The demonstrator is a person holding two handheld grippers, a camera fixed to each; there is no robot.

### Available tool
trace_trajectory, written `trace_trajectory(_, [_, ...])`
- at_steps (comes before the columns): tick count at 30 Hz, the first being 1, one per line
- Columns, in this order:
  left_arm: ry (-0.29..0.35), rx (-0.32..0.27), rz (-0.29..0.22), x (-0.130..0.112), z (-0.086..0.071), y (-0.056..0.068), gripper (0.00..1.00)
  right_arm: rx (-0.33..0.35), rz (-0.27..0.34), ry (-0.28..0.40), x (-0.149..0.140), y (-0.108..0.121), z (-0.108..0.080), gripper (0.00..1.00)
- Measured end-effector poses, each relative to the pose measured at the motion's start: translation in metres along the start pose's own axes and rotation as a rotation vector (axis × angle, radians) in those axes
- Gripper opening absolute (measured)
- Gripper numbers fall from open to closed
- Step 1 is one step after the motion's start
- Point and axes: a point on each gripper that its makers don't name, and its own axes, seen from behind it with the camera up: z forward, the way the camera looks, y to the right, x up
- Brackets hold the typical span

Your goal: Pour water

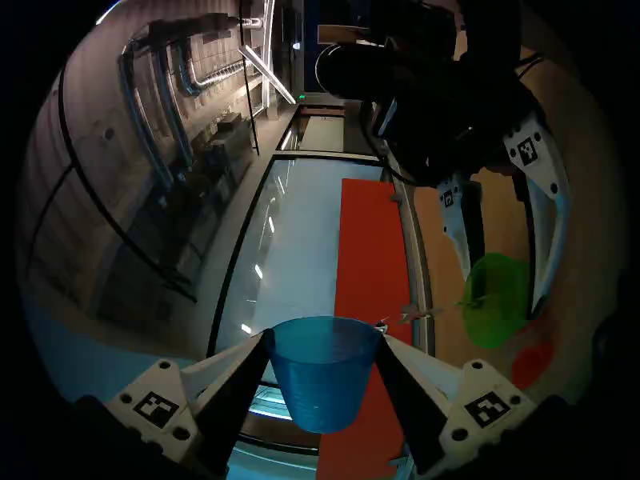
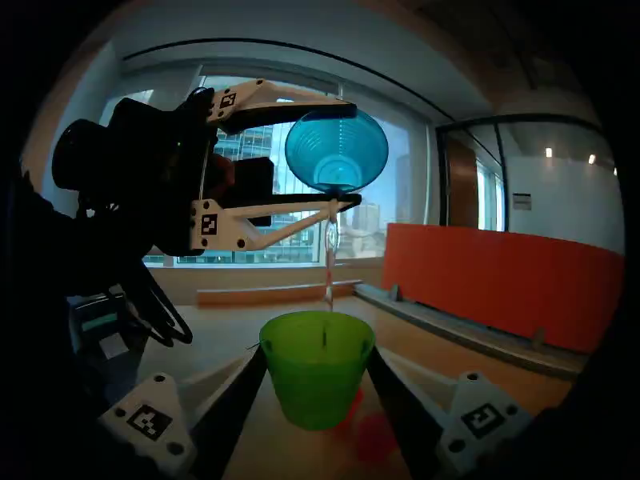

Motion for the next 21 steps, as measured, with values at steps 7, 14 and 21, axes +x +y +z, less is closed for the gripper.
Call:
trace_trajectory(7, [0.003,0.002,0.055,0.0017,0.0008,-0.0007,0.89,-0.001,-0.001,0.001,0.0005,0.0001,0.0003,0.89])
trace_trajectory(14, [0.010,0.006,0.088,0.0052,0.0006,0.0027,0.89,-0.003,-0.001,0.001,0.0015,0.0002,0.0001,0.89])
trace_trajectory(21, [0.015,0.017,0.144,0.0085,-0.0005,0.0020,0.89,-0.002,0.000,0.005,0.0032,0.0010,0.0012,0.89])
